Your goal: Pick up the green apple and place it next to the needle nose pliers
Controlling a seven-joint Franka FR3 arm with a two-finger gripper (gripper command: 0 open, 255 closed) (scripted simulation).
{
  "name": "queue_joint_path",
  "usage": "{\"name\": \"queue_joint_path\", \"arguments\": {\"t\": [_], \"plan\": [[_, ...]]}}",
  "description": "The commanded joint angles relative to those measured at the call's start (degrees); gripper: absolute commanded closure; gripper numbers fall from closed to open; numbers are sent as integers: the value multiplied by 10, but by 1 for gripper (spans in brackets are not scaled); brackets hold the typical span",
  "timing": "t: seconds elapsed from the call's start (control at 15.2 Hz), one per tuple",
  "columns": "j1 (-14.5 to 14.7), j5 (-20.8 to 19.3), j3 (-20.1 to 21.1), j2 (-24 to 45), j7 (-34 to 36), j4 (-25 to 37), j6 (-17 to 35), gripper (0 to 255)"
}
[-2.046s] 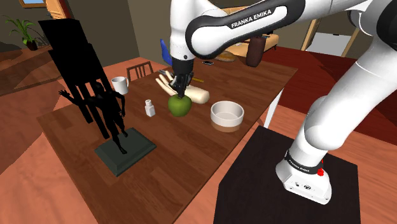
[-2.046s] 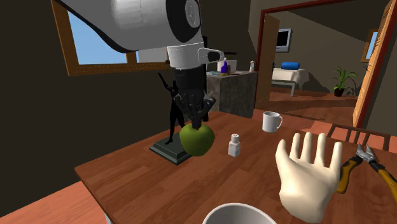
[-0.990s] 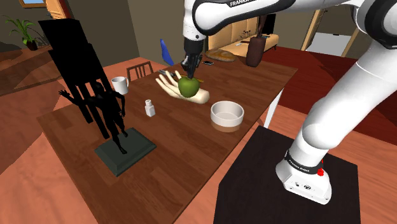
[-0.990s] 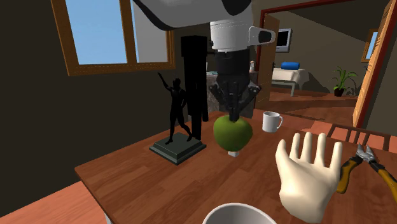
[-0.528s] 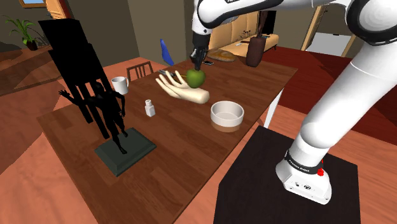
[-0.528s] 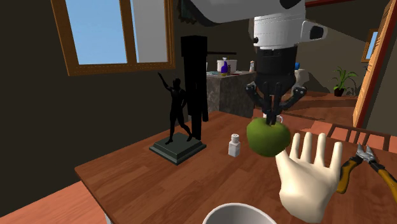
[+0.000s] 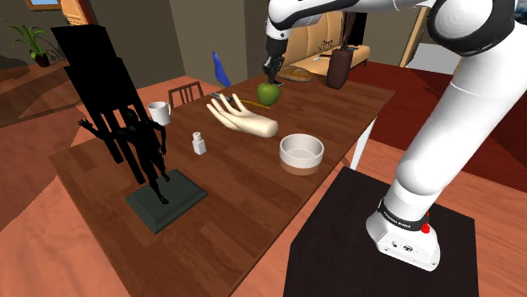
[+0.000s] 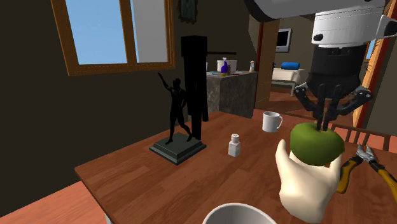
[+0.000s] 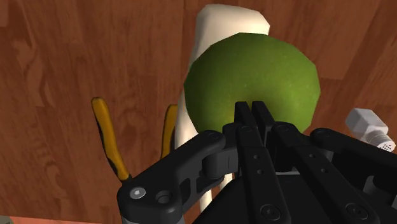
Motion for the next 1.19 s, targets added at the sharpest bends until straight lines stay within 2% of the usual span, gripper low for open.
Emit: {"name": "queue_joint_path", "arguments": {"t": [0.0,0.59,1.06,1.12], "plan": [[-12,3,-13,21,-26,23,-2,255],[-67,25,-56,145,-128,185,-43,255],[-118,48,-73,281,-192,384,-110,255],[-118,48,-73,278,-192,373,-101,255]]}}
